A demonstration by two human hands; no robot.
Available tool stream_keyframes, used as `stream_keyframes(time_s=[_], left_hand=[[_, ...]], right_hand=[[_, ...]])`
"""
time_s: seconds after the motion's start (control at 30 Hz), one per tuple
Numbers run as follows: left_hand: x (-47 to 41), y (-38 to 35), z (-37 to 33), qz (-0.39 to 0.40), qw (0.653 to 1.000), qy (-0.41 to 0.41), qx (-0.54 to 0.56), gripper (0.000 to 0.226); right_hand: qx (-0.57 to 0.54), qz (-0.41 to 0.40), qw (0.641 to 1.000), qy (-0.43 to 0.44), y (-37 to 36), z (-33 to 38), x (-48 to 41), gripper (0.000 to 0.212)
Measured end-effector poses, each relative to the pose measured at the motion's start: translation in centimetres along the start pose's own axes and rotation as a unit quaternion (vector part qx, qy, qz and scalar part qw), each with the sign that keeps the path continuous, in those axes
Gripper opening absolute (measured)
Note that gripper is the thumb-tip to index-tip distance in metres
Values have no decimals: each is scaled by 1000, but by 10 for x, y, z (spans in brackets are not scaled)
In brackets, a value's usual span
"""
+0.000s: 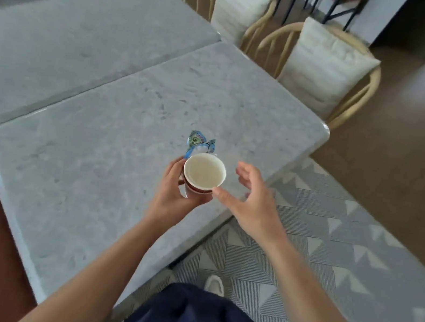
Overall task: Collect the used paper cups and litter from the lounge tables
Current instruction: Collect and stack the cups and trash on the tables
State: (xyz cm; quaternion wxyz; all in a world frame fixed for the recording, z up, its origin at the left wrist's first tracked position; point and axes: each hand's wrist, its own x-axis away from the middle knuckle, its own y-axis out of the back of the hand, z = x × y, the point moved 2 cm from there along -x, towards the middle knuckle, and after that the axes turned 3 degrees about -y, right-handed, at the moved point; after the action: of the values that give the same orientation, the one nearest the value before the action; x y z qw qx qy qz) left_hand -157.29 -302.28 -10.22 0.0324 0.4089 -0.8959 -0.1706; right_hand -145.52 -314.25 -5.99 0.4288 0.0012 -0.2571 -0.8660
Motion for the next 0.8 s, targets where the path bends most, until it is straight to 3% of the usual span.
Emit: stream_keyframes(time_s=[0.37,0.8], left_hand=[[-1,-135,-47,181,982,-57,20,80],[47,-320,-128,341,931,-114,59,83]], right_hand=[[-62,-227,965,-112,121,-87,75,48],[-116,-394,891,-192,249,-177,190,47]])
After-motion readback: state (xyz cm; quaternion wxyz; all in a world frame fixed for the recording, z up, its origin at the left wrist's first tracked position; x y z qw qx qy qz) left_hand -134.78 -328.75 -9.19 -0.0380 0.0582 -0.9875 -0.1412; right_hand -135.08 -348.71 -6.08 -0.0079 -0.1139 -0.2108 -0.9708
